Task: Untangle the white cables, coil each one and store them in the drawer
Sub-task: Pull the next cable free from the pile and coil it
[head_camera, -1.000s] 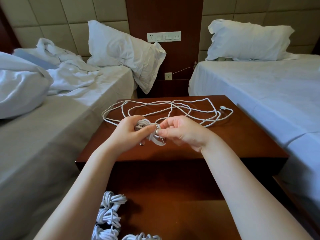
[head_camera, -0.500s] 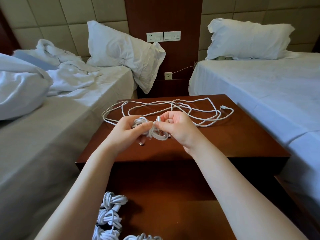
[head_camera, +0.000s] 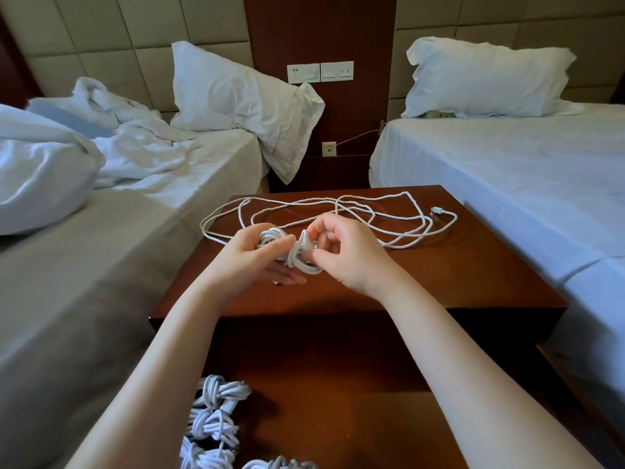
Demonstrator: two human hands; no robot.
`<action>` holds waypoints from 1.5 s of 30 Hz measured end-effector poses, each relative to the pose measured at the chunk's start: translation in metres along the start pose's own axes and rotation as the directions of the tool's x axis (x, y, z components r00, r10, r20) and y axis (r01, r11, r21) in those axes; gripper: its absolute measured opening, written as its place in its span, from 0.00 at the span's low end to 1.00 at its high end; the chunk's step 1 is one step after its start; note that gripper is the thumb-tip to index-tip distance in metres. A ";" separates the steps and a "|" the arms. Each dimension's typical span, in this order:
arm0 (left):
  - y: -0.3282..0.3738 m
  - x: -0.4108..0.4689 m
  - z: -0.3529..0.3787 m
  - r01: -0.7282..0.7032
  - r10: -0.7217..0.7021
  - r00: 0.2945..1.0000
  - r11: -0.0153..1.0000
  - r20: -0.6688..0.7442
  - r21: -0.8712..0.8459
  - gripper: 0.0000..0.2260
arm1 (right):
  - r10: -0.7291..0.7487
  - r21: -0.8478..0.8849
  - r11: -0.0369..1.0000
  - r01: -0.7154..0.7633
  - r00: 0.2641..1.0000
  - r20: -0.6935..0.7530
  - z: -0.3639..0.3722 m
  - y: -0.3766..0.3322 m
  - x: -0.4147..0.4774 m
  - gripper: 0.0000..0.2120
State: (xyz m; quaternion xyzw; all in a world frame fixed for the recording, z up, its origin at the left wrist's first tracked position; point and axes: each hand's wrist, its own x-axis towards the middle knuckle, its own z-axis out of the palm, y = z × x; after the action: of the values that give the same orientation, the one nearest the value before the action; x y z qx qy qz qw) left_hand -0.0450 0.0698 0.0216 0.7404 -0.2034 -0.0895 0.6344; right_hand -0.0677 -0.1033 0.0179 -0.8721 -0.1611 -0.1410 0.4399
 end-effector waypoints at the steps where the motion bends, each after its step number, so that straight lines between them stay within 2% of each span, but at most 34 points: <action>1: 0.001 -0.001 0.000 -0.001 0.001 1.000 1.000 -0.001 -0.010 0.07 | -0.030 -0.017 0.999 0.030 0.999 -0.029 0.003 0.001 -0.001 0.08; 5: 0.004 0.000 -0.003 -0.030 0.029 0.998 0.999 -0.048 -0.016 0.06 | -0.133 -0.034 0.991 0.130 0.984 -0.117 0.010 0.003 -0.002 0.09; 9: 0.003 0.001 -0.001 -0.058 0.057 0.993 0.998 -0.099 -0.008 0.06 | -0.102 0.107 0.988 0.113 0.990 -0.101 0.008 0.010 0.001 0.11; 13: 0.003 0.004 0.005 -0.053 0.052 0.989 0.999 -0.141 -0.005 0.06 | -0.096 0.086 0.991 0.105 0.990 -0.106 0.001 0.013 0.002 0.08; 17: 0.003 0.005 0.005 -0.034 0.034 0.989 0.999 -0.146 0.001 0.07 | -0.123 0.093 0.986 0.135 0.985 -0.125 -0.001 0.012 0.000 0.17; 22: 0.003 0.006 0.006 -0.065 0.074 0.983 0.996 -0.169 0.057 0.07 | -0.234 -0.096 0.970 0.222 0.962 -0.141 0.002 0.012 0.002 0.12; 26: 0.000 0.005 -0.001 -0.038 0.047 0.986 0.998 -0.162 0.055 0.07 | -0.321 -0.206 0.934 0.290 0.937 -0.138 0.011 0.013 0.002 0.10; 31: 0.000 0.007 0.005 -0.038 0.041 0.975 0.999 -0.220 0.018 0.08 | -0.396 -0.318 0.885 0.340 0.909 -0.131 0.005 0.017 0.002 0.13; 34: 0.000 0.009 0.008 -0.009 0.010 0.970 1.000 -0.241 0.003 0.06 | -0.347 -0.241 0.919 0.312 0.930 -0.121 0.004 0.018 0.001 0.12; 37: -0.001 0.010 0.005 0.005 -0.018 0.959 0.999 -0.284 -0.047 0.07 | -0.284 -0.131 0.953 0.274 0.957 -0.060 0.005 0.019 0.001 0.19; 40: 0.001 0.010 0.002 0.003 -0.031 0.961 0.995 -0.274 -0.104 0.08 | -0.306 -0.131 0.947 0.292 0.946 -0.110 0.010 0.019 0.001 0.23; 43: 0.001 0.011 0.002 0.006 -0.048 0.948 0.991 -0.315 -0.133 0.09 | -0.279 -0.101 0.959 0.264 0.943 -0.180 0.010 0.017 0.002 0.20; 45: 0.001 0.012 0.001 0.008 -0.068 0.928 0.987 -0.366 -0.162 0.11 | -0.308 -0.155 0.947 0.282 0.934 -0.183 0.008 0.017 0.001 0.16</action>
State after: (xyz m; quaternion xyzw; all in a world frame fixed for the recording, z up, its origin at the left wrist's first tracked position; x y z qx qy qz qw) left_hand -0.0347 0.0641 0.0241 0.6953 -0.0581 0.0234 0.7160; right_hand -0.0590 -0.1066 0.0011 -0.8448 -0.2352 -0.3043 0.3720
